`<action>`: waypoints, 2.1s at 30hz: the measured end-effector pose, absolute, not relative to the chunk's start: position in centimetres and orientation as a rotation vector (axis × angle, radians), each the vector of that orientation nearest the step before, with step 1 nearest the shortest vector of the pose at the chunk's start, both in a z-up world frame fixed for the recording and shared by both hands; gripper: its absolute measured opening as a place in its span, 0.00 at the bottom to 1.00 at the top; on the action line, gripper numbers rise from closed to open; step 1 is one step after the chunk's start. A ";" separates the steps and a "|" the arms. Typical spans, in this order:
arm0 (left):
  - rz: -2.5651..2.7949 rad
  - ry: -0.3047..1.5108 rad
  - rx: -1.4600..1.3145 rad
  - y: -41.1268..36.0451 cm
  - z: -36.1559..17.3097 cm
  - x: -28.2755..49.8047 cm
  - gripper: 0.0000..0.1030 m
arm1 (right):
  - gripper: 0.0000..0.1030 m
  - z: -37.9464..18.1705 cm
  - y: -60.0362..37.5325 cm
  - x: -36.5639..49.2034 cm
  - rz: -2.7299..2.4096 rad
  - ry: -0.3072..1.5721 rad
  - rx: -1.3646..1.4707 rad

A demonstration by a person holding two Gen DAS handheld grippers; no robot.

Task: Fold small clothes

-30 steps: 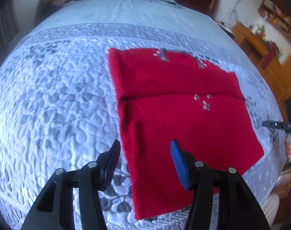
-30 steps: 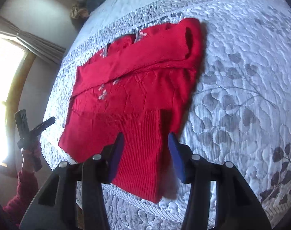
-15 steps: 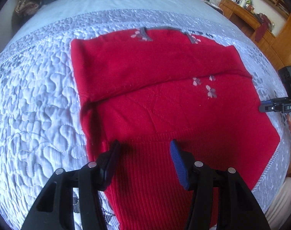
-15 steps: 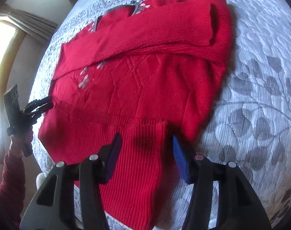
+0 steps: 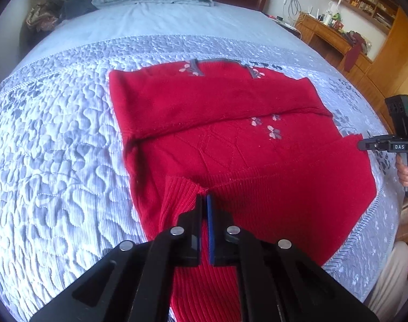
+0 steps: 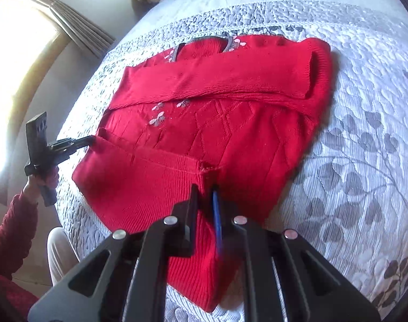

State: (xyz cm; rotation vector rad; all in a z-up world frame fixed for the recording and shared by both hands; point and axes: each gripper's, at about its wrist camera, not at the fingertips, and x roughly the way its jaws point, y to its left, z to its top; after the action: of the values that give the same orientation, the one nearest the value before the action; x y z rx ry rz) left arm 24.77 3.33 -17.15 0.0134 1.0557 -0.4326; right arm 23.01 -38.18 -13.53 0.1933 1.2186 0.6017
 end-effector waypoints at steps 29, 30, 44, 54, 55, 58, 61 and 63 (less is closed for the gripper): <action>-0.342 1.136 0.034 3.6 -20.0 27.8 0.11 | 0.31 -17.6 -36.3 24.0 0.554 1.312 0.198; -0.342 1.131 0.045 3.4 -19.8 27.6 0.09 | 0.27 -17.5 -36.1 23.9 0.549 1.308 0.183; -0.314 0.878 -0.101 5.5 -12.1 23.4 0.04 | 0.10 -11.4 -38.3 21.6 0.624 1.128 0.277; -0.264 0.831 -0.168 4.9 -9.1 31.3 0.04 | 0.10 -8.2 -39.1 26.9 0.549 1.092 0.283; -0.258 0.831 -0.175 4.8 -8.9 32.7 0.04 | 0.10 -7.7 -39.2 28.3 0.535 1.090 0.289; -0.223 0.838 -0.203 4.6 -9.1 37.3 0.04 | 0.10 -6.9 -39.4 32.4 0.492 1.086 0.301; -0.193 0.855 -0.221 4.5 -10.2 41.9 0.04 | 0.10 -7.4 -39.0 37.1 0.437 1.103 0.280; -0.170 0.866 -0.217 4.4 -11.3 44.3 0.04 | 0.10 -8.6 -38.7 40.4 0.401 1.121 0.279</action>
State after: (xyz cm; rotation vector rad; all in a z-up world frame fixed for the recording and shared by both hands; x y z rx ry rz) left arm 44.29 4.35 -11.29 -0.2172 0.8663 -0.1698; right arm 40.39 -38.65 -8.59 0.2786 1.1206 0.4006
